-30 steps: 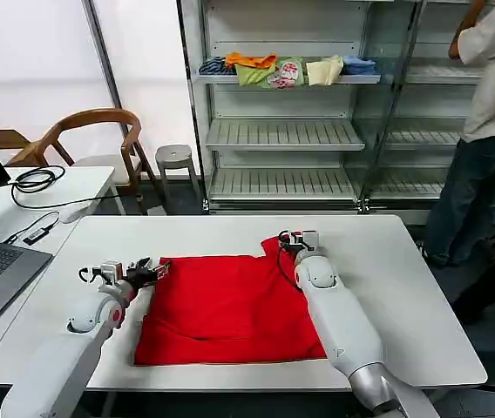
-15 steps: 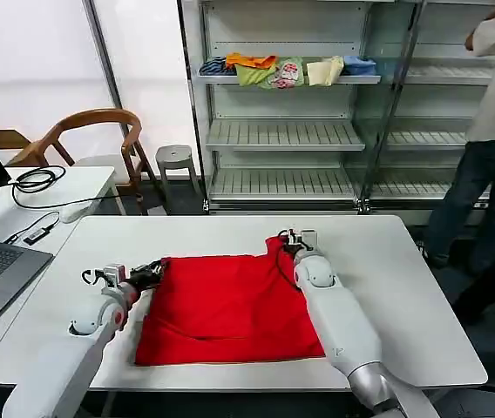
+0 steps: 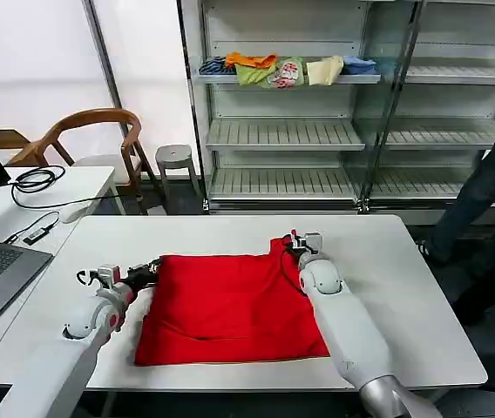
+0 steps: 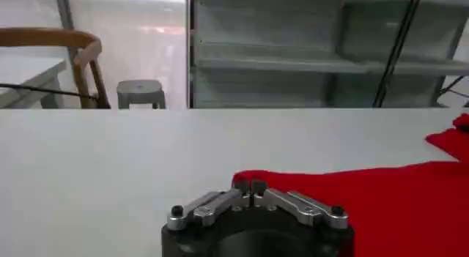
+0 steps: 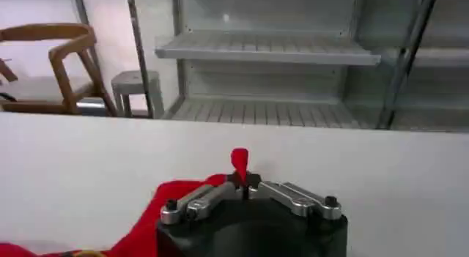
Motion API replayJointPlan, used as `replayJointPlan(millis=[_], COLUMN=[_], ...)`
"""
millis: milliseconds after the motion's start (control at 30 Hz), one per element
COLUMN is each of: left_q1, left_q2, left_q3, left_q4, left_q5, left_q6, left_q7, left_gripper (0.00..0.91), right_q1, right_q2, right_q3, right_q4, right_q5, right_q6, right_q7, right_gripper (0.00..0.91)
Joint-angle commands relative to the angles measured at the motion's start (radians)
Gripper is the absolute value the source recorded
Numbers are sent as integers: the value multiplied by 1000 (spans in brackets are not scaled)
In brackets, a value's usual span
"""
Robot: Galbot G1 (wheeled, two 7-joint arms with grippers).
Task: Fold and organize the clothes.
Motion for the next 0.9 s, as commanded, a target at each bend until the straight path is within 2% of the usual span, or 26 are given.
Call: replayJointPlan(millis=[33,267,900], left_q1=[125,208,424], left_q2=[24,30,29], left_q3=[-51,-92,-237], left_q4=[-144,-209,-423], left_q5=[-7,-4,-5], left_q6=[-3,-10,-10], left_q7=[3,2,5], left_gripper=[20,30,30], right_q1=[-151,-284,-534], right_q2=[-93,-129,-169], right_q3=[-6,28,72], right_q4=[305,489,733], right_q5=[47,74,22], right_q6=[-52,-69,-69], right_q7=[23,33,40], right_gripper=[0,0,0])
